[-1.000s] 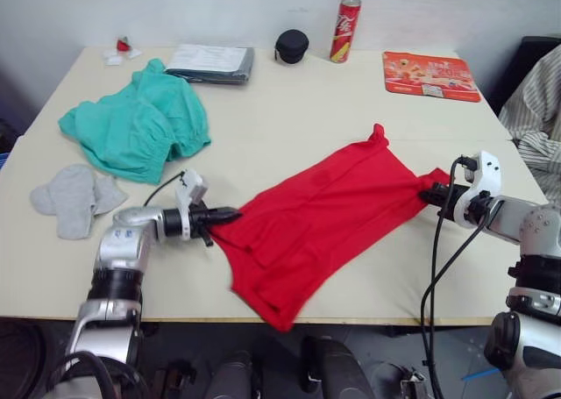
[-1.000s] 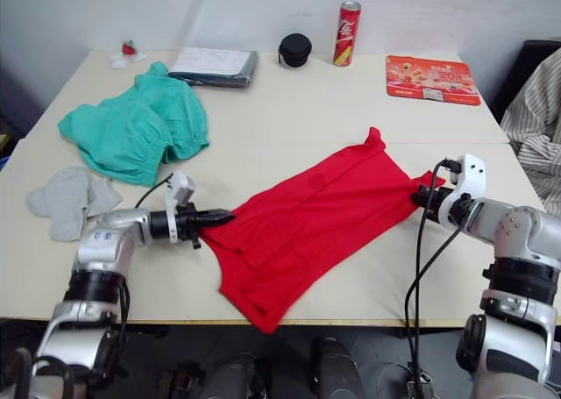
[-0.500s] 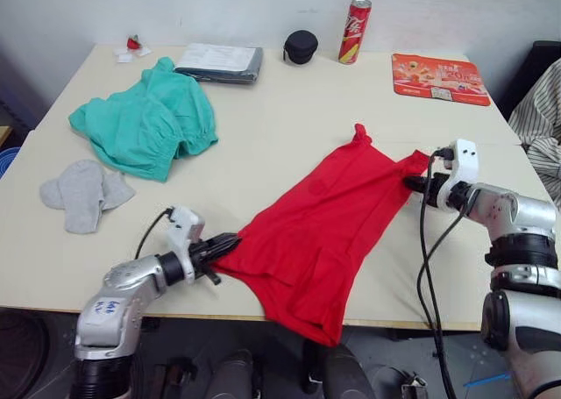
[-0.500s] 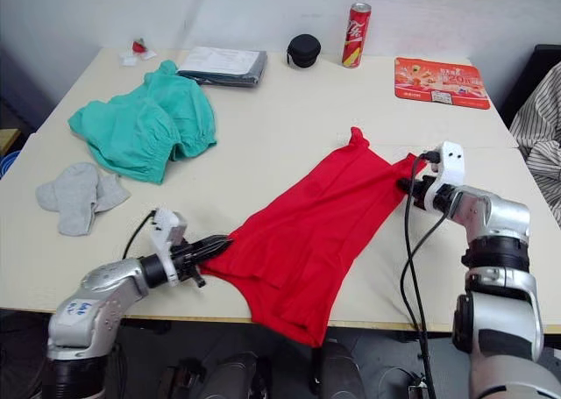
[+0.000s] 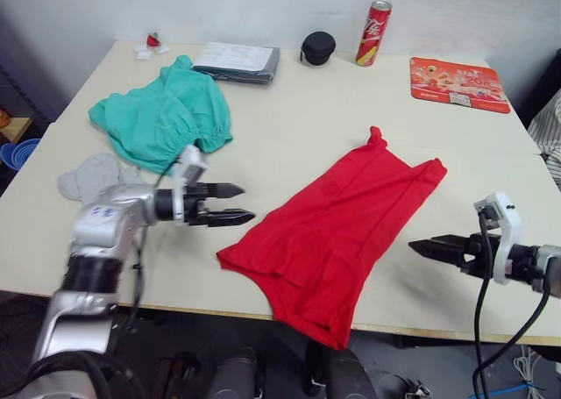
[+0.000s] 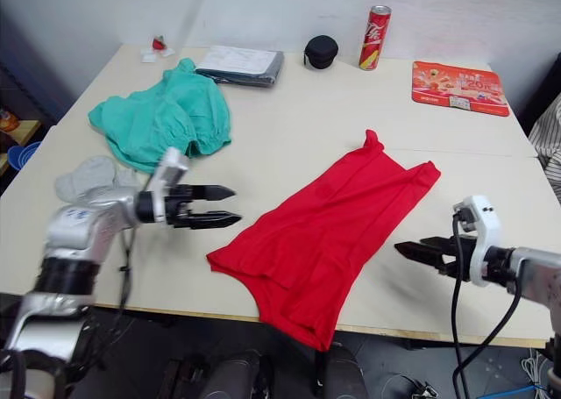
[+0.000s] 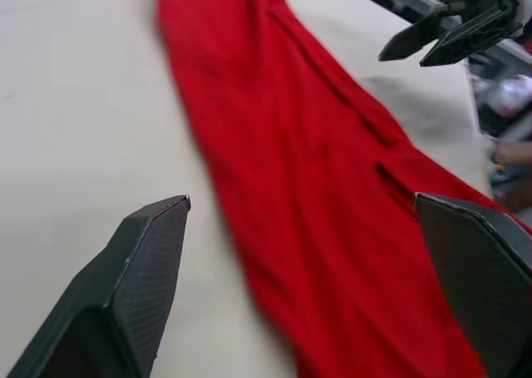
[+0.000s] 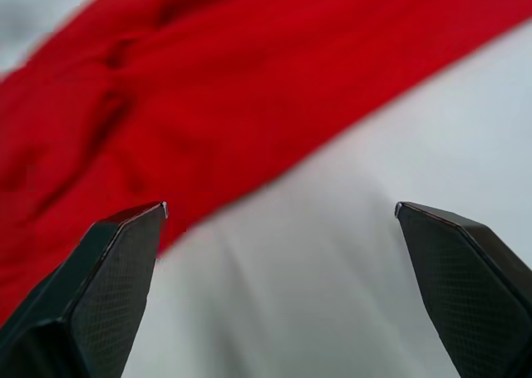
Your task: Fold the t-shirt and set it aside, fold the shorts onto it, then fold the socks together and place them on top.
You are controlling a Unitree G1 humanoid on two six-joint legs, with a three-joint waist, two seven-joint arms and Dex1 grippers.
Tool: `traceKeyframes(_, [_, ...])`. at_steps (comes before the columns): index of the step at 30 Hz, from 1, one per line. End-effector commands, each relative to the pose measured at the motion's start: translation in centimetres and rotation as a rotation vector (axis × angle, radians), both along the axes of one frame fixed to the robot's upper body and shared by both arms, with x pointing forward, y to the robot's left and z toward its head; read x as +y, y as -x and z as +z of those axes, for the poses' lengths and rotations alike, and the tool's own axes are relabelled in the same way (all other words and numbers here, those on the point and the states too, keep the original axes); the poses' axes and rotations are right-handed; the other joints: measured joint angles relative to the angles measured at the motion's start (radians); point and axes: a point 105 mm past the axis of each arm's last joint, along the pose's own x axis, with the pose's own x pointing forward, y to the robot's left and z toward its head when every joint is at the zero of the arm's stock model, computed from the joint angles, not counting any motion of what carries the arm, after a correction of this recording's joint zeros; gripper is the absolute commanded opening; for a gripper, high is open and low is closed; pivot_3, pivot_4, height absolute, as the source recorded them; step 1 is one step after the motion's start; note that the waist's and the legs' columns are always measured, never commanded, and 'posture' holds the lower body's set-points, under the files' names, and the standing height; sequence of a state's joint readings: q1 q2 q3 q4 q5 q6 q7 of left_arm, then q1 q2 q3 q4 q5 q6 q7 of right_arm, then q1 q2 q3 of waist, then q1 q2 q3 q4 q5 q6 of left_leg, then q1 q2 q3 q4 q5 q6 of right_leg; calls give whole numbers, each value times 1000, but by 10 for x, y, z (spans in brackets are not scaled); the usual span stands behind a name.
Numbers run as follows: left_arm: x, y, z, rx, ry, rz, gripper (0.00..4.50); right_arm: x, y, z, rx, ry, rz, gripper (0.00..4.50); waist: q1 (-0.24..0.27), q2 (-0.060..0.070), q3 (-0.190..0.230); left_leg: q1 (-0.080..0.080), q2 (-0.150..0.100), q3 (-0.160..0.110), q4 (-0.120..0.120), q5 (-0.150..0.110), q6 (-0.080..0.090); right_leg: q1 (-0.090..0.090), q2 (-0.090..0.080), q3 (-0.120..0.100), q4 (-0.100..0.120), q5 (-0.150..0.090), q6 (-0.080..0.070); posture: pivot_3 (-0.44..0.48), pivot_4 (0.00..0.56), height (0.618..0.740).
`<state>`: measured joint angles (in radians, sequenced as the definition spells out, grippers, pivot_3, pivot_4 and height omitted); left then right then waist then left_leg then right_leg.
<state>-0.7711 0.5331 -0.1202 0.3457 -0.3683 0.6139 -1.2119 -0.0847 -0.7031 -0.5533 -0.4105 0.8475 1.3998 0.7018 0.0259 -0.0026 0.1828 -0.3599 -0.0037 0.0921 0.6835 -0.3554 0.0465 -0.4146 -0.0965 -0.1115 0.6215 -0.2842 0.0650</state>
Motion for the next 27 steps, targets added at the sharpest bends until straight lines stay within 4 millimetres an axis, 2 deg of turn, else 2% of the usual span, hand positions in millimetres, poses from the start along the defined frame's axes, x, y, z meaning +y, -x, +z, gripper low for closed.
traceKeyframes(1, [-23, -24, -6, -50, -58, -10, 4478, 23, 12, -1, -33, -39, 1, 4500, -4, 0, 0, 0, 0, 1, 0, 0, 0, 0, 0, 1, 0, 0, 0, 0, 150, 740])
traceKeyframes(3, [-38, -44, -5, -82, -79, 44, 4478, 35, 16, -12, -11, -69, -20, 4500, -4, 0, 0, 0, 0, 2, 1, 0, 0, -1, 0, 2, 1, 0, 0, 0, 150, 740])
traceKeyframes(6, [-55, -64, -2, -89, -82, 124, 4478, 55, 28, -27, 50, -80, -1, 4500, -4, -1, 0, 0, 0, 2, 1, 0, 0, -1, 0, 2, 1, 0, 0, 0, 150, 740])
traceKeyframes(9, [-67, -71, -5, -54, -82, 165, 4478, 68, 35, -34, 89, -100, 9, 4500, -7, -1, 0, 0, 0, 1, 0, 0, 1, -1, 0, 2, 1, 0, 0, 0, 150, 740])
traceKeyframes(14, [-91, -67, -13, 42, -60, 165, 4478, 87, 41, -41, 128, -130, 37, 4500, -8, -2, 0, 0, 0, 1, 0, 0, 1, -2, 0, 2, 1, 0, 0, 0, 150, 740])
traceKeyframes(17, [-101, -70, -18, 32, -80, 204, 4500, 95, 44, -41, 134, -151, 53, 4052, -6, -3, -1, 0, 0, 1, 0, 0, 1, -1, 0, 1, 1, 0, 0, 0, 150, 740])
traceKeyframes(21, [-109, -67, -22, 82, -48, 208, 3264, 95, 39, -44, 123, -137, 3, 2638, -8, -3, -1, 0, 0, 1, 0, 0, 1, -2, 0, 2, 1, 0, 0, 0, 150, 740])
traceKeyframes(27, [-108, -69, -21, 141, 9, 251, 1352, 85, 32, -43, 92, -130, -65, 555, -8, -3, -1, 0, 0, 1, 0, 0, 1, -2, 0, 2, 1, 0, 0, 0, 150, 740])
